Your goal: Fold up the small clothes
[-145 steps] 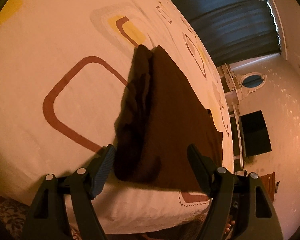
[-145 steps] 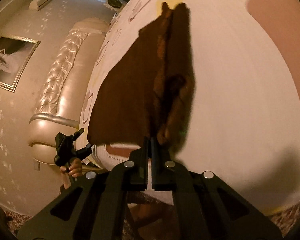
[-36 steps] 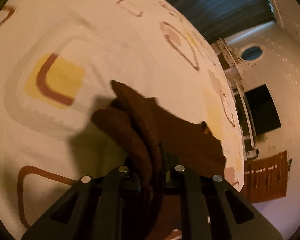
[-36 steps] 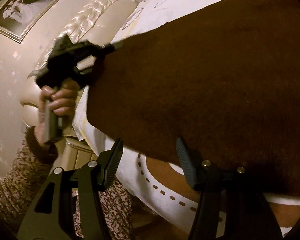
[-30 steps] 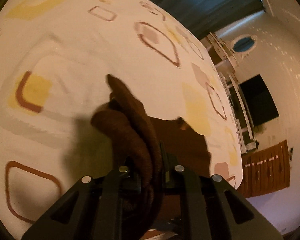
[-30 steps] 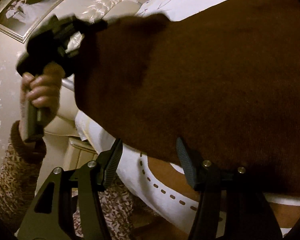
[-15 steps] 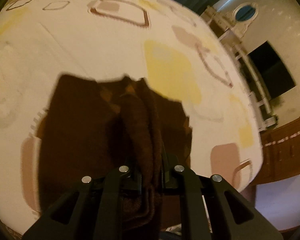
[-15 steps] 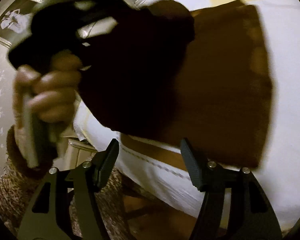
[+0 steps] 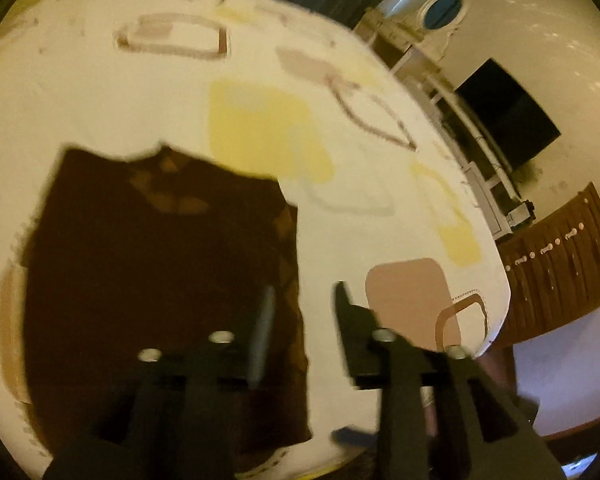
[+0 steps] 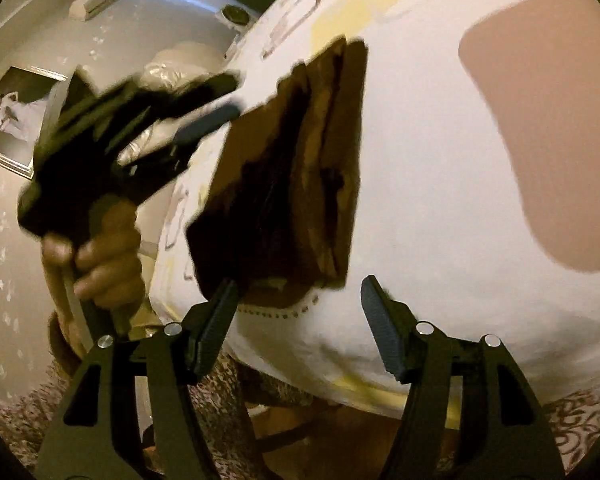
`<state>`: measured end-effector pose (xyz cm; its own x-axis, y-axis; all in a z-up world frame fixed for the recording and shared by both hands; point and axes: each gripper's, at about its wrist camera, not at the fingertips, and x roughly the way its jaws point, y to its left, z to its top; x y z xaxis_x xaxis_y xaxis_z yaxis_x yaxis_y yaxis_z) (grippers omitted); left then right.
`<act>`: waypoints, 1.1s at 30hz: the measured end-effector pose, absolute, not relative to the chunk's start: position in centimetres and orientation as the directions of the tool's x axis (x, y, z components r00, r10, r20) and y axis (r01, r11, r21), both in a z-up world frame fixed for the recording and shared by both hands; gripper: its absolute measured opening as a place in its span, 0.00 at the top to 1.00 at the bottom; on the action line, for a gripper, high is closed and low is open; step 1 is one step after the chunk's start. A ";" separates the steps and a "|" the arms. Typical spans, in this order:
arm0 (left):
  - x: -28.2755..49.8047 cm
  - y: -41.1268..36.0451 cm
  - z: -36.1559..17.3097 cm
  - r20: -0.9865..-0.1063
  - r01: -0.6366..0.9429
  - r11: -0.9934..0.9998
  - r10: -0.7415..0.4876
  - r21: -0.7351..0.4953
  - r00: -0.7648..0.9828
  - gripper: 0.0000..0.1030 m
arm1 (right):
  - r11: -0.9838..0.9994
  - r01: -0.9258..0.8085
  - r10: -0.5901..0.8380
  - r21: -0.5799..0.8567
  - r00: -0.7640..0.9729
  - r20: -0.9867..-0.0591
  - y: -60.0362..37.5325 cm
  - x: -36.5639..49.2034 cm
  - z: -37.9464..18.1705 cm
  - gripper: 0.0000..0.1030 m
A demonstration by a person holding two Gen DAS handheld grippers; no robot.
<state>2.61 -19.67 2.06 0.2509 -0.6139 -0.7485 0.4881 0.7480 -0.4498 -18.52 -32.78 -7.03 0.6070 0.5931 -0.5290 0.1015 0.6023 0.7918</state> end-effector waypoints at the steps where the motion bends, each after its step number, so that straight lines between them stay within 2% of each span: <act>1: 2.4 -18.6 2.6 -0.742 0.492 0.754 -0.610 -0.435 0.279 0.53 | 0.598 0.097 0.593 0.796 0.615 -0.520 -33.4 -18.3 -6.7 0.38; 5: 2.4 -13.5 2.7 -0.738 0.462 0.815 -0.543 -0.349 0.400 0.39 | 0.550 0.057 0.621 0.833 0.640 -0.453 -34.1 -16.9 -4.9 0.38; 10: 2.9 -6.2 -0.4 -0.747 0.290 0.858 -0.512 -0.424 0.424 0.38 | 0.473 0.062 0.668 0.879 0.624 -0.404 -33.2 -12.1 -5.2 0.38; 14: 3.1 -2.4 -3.2 -0.765 0.175 0.862 -0.504 -0.476 0.401 0.38 | 0.480 0.112 0.648 0.870 0.623 -0.438 -32.4 -7.9 -5.5 0.38; 17: 3.0 -1.1 -4.4 -0.766 0.144 0.854 -0.513 -0.499 0.389 0.38 | 0.510 0.155 0.607 0.846 0.631 -0.482 -32.4 -5.6 -6.1 0.38; 25: 2.6 -0.3 -5.7 -0.755 0.155 0.839 -0.538 -0.521 0.375 0.35 | 0.514 0.132 0.612 0.848 0.636 -0.470 -32.0 -1.3 -7.2 0.38; 26: 2.6 -0.3 -5.7 -0.754 0.158 0.839 -0.539 -0.521 0.375 0.35 | 0.518 0.131 0.613 0.845 0.632 -0.473 -31.9 -1.0 -7.4 0.44; 27: 2.7 -0.4 -5.8 -0.753 0.160 0.838 -0.540 -0.521 0.376 0.35 | 0.523 0.129 0.616 0.842 0.626 -0.479 -31.9 -0.8 -7.5 0.63; 29: 2.7 -0.4 -5.8 -0.750 0.163 0.837 -0.542 -0.523 0.379 0.35 | 0.550 0.134 0.623 0.824 0.592 -0.512 -31.6 -0.2 -7.7 0.91; 33: 2.4 -0.9 -4.9 -0.732 0.200 0.831 -0.554 -0.520 0.397 0.35 | 0.625 0.053 0.588 0.779 0.624 -0.514 -31.9 -0.2 -4.6 0.92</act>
<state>2.42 -0.91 -4.95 0.3974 -0.5536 -0.7318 0.2005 0.8306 -0.5195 -0.24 -31.87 -4.55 0.6244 0.5878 -0.5144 0.0528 0.6253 0.7786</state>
